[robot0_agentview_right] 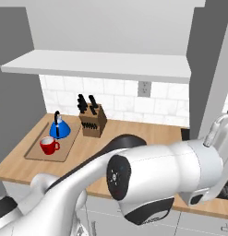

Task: Pick the kettle from the counter and place it on the tray. Then pick the mug from the cabinet and place it on the tray. Then close the cabinet doors.

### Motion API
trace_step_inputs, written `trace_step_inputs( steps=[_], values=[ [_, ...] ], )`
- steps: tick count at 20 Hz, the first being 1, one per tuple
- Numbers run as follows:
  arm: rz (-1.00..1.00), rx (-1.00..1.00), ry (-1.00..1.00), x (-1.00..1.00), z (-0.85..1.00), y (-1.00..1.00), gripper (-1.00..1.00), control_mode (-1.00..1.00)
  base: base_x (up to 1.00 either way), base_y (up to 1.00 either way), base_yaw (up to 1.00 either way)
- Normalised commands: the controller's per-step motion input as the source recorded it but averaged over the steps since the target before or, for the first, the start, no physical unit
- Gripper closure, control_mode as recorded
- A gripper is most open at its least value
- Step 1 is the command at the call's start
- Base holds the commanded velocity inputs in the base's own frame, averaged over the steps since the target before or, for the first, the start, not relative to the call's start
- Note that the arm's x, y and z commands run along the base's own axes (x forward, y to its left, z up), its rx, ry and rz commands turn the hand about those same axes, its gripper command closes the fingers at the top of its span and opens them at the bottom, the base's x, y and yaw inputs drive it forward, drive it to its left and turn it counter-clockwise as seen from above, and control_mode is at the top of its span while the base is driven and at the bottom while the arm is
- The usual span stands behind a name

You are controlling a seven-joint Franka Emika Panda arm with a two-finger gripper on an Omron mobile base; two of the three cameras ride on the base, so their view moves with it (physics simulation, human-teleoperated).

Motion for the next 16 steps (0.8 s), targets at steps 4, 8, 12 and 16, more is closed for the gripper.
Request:
trace_step_inputs(
  steps=[4, 8, 12, 16],
  values=[
    [0.00, -0.01, 0.05, 0.34, 0.00, -0.31, -1.00, -1.00, 0.00, 0.00, 0.00],
    [0.00, 0.00, 0.04, 0.31, 0.00, -0.26, -1.00, -1.00, 0.00, 0.00, 0.00],
    [0.00, -0.02, 0.05, 0.29, 0.00, -0.16, -1.00, -1.00, 0.00, 0.00, 0.00],
    [0.00, -0.07, 0.02, 0.19, 0.00, -0.03, -1.00, -1.00, 0.00, 0.00, 0.00]
  ],
)
